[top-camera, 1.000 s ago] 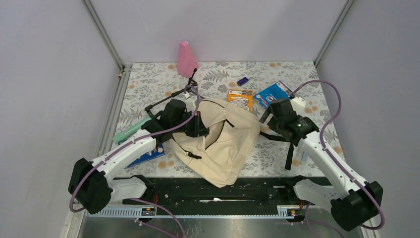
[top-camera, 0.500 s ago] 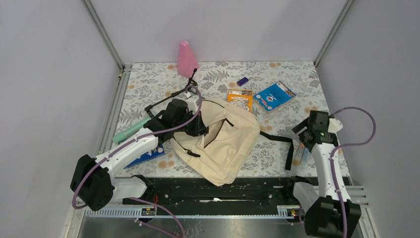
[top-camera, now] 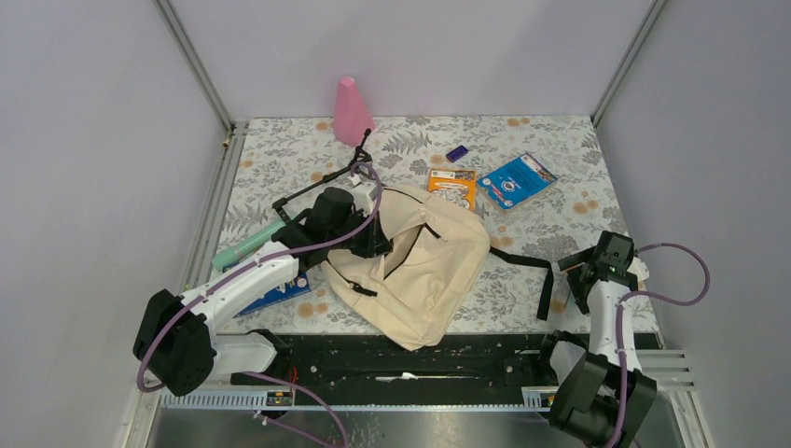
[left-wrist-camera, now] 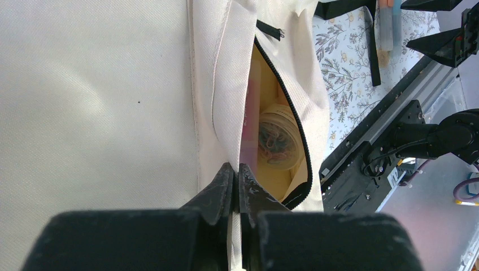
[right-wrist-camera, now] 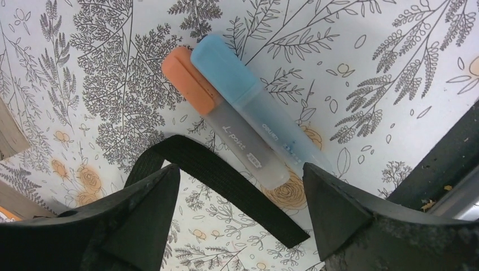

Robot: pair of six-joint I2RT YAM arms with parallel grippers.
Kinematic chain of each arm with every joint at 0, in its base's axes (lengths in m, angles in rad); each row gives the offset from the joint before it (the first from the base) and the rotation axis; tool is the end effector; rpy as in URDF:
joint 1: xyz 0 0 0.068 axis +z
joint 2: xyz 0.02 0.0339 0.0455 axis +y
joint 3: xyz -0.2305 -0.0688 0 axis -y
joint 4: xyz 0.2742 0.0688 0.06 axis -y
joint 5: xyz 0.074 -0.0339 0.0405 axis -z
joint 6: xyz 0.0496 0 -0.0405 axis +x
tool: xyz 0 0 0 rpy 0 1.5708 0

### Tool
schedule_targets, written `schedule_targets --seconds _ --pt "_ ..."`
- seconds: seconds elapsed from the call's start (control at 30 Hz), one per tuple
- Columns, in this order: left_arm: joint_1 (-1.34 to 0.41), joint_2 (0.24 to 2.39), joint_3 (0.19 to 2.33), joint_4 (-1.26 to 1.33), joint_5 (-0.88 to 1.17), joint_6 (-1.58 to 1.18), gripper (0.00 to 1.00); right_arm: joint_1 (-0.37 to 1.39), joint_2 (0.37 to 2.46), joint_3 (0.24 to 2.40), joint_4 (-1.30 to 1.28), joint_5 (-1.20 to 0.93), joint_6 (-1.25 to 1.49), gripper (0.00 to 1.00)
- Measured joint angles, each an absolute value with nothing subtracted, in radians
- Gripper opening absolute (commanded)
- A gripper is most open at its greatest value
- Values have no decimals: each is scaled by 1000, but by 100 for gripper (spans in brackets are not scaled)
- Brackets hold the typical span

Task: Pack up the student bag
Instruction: Pick up the stationery from the center of the board.

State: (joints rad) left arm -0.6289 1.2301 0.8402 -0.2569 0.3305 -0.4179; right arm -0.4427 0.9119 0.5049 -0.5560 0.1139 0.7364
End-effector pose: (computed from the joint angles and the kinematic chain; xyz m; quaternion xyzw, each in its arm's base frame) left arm 0.2460 -0.1988 0.2092 0.1659 0.8703 -0.3473 0.3072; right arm 0.2007 -0.1014 0.1411 0.5438 0.7823 -0.0100 0.3035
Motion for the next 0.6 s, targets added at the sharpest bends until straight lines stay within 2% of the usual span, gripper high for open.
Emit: schedule_targets --seconds 0.13,0.6 --pt "-629 1232 840 -255 331 -418 0 -448 940 505 -523 102 723 77" --pt "-629 1235 854 -305 308 -431 0 -448 1097 505 -465 33 659 76"
